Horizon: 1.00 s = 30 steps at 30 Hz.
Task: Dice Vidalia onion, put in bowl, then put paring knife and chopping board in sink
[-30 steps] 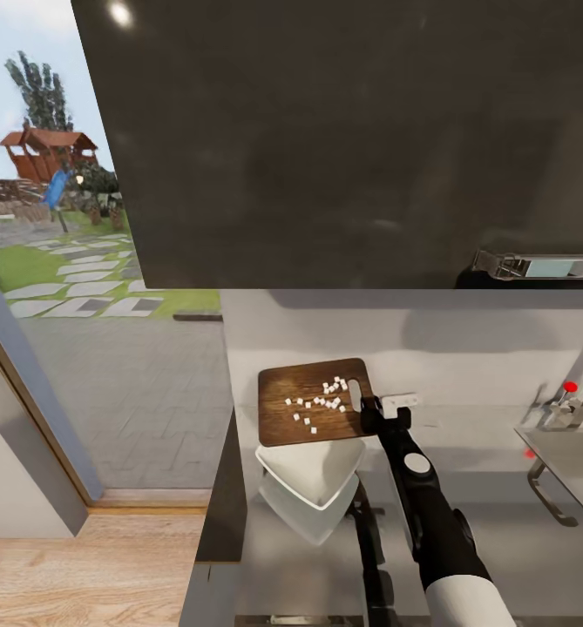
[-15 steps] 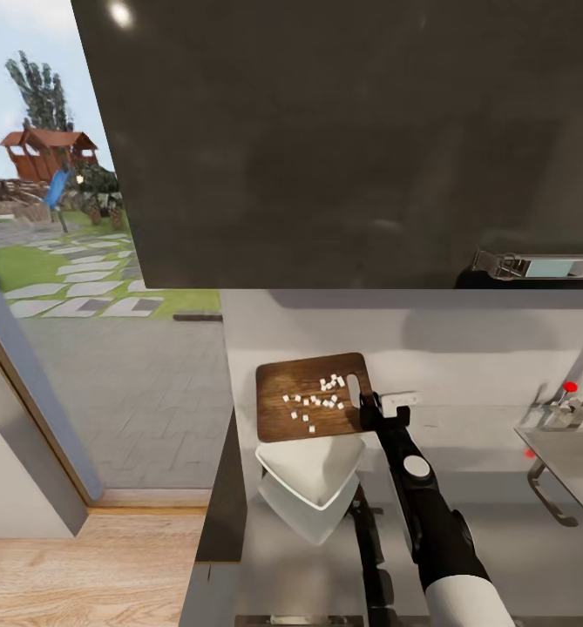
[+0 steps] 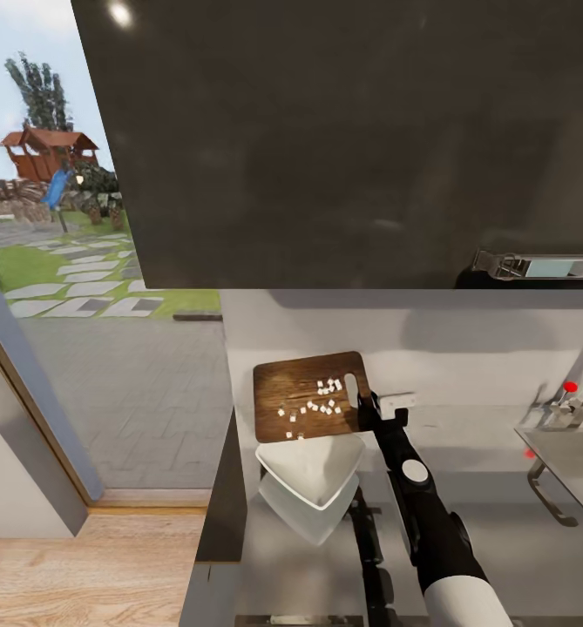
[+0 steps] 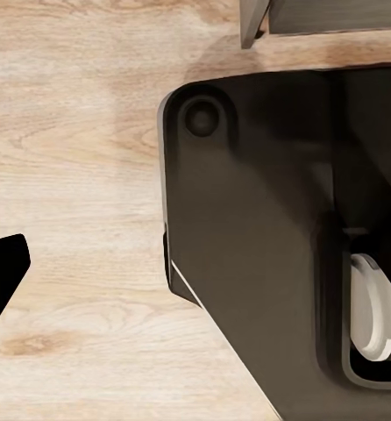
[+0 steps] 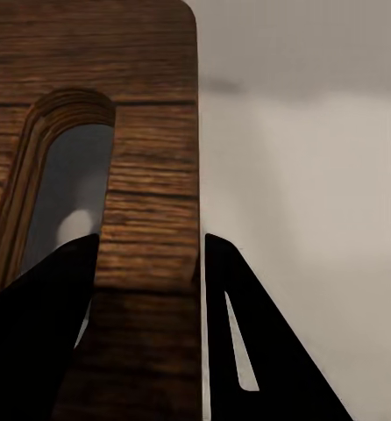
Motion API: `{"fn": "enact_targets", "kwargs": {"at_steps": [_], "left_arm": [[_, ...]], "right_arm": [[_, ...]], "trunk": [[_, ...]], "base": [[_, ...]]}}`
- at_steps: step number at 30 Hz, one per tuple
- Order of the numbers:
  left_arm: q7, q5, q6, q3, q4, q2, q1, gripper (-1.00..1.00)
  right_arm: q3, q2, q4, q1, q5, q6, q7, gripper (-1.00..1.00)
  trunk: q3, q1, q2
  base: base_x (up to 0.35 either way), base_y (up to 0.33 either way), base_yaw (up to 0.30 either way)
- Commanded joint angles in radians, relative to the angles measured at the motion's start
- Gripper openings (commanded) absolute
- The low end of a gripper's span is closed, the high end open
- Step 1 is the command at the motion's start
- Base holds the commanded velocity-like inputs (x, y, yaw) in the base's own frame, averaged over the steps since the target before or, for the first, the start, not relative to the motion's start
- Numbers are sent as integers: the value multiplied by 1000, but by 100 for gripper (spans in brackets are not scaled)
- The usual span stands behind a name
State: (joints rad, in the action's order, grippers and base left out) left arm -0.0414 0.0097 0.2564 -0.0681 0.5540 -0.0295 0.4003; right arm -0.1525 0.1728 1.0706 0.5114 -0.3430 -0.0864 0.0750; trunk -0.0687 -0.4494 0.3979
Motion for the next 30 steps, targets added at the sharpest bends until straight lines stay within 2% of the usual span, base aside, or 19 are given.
{"fn": "enact_targets", "kwargs": {"at_steps": [1,30], "left_arm": [[-4,1,1,-6,1,-1,0,100],[-4,1,1,-6,1,2,0,100]], "right_arm": [[-5,2,0,1,-8,-5,8,-100],[-5,2,-1,1,-8,-9,5,-100]], "trunk": [[-2,-1,2],[-2,-1,2]], "base": [[0,0,0],[0,0,0]]}}
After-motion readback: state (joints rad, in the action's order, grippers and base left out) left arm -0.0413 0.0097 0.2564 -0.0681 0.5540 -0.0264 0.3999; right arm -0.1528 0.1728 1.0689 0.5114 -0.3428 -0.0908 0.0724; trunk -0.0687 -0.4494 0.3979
